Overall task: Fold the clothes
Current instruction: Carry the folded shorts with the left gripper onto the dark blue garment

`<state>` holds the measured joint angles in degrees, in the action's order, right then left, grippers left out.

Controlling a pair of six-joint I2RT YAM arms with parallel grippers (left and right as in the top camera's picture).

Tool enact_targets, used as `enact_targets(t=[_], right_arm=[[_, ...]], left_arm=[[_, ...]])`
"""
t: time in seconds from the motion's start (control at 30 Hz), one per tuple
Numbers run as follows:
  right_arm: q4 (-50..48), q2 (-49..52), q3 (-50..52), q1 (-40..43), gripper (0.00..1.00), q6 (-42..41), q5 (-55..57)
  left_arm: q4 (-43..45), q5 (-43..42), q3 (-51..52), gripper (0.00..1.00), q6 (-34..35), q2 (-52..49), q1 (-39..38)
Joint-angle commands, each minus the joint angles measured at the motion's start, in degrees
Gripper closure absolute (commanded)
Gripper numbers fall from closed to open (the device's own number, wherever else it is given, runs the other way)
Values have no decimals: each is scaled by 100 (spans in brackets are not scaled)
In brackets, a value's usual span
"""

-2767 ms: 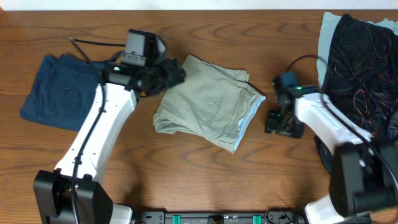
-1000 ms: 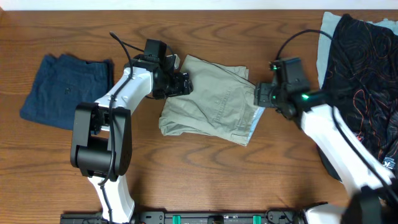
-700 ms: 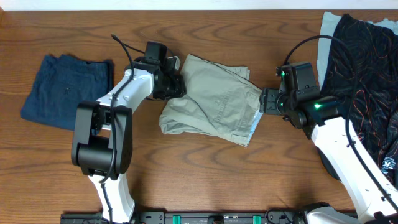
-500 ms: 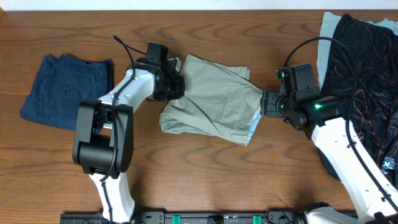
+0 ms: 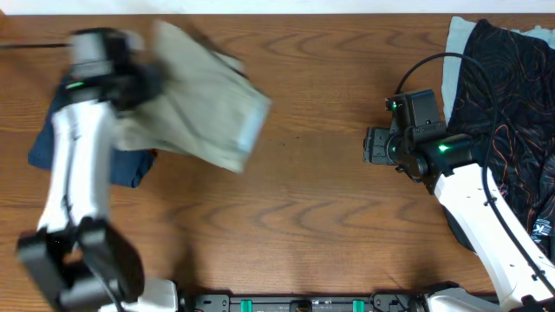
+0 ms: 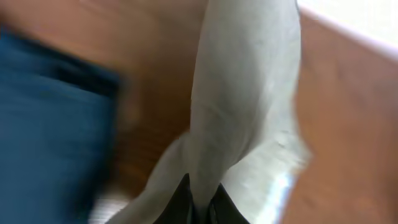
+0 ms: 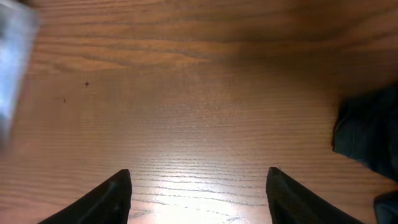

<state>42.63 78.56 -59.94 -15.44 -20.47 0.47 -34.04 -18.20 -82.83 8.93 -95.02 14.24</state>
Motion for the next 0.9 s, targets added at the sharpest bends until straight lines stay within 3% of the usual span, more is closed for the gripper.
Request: enact_targets(t=[0.0,0.23,0.53,0.57,0.6,0.63,0.77,0.87], right_arm=[[24,-79,-11,15,32,11,57],[39,-79,-11,15,32,-11,55],[136,-79,-11,15,32,-9,57],[142,-79,-11,15,32,-9,57],[149,-79,-11,15,32,-9,57],[153,-79,-11,15,32,-9,57],[153,-76,-11,15,29,-9,57],[155,-76,-11,15,26,-9,57]], left_arm=[[-79,138,-79,94,-70,181,855],[-330,136,227,93,251,-98,2179],[-348,142,389,93,533,-651,2782],[-354,140,389,83,535,-684,2815],[-367,140,389,57,575,-704,2846],[-367,140,389,37,658,-710,2870],[-343,129,372,7,999,-684,2887],[-334,-39,341,2,1027,-544,2868]])
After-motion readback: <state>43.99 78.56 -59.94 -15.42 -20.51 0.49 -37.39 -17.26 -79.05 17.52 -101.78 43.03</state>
